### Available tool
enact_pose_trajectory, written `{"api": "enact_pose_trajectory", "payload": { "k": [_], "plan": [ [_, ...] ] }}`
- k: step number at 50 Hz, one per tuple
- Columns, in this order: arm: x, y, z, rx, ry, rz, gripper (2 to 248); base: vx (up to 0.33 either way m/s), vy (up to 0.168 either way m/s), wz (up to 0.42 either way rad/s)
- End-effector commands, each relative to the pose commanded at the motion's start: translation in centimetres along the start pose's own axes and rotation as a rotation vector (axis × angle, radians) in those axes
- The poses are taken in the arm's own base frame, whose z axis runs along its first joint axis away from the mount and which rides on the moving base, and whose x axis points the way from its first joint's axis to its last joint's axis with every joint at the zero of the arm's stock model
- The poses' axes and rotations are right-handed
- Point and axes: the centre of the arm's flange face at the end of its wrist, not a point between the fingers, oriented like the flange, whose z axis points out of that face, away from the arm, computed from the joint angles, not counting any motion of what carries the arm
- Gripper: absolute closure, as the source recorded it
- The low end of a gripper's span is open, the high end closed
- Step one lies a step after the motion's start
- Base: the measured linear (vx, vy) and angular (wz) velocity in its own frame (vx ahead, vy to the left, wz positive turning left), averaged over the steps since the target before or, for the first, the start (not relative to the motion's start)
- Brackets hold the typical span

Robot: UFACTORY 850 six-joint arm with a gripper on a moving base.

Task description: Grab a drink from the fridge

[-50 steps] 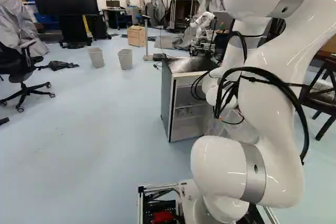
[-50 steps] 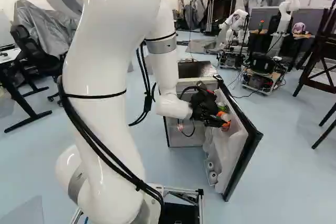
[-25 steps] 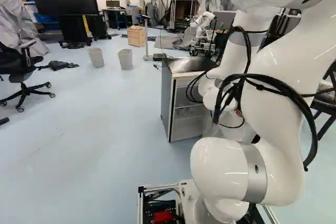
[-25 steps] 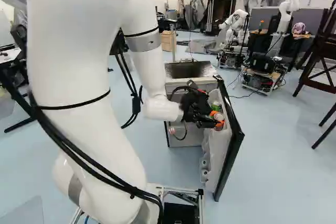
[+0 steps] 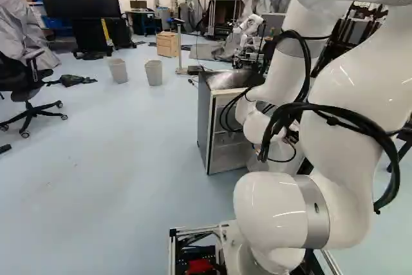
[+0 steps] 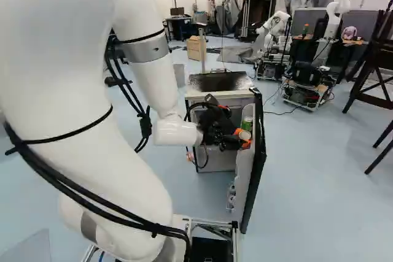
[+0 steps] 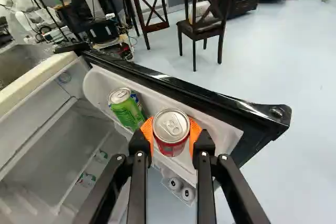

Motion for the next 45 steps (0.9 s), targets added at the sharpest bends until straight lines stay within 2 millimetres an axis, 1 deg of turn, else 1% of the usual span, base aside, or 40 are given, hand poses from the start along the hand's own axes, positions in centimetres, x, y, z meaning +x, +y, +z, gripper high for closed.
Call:
{"api": "enact_pose_trajectory", "payload": {
  "k": [45],
  "plan": [
    [1.9, -5.8, -4.8, 0.240, 0.054, 0.030, 160, 0.000, 0.000, 0.000]
  ]
}}
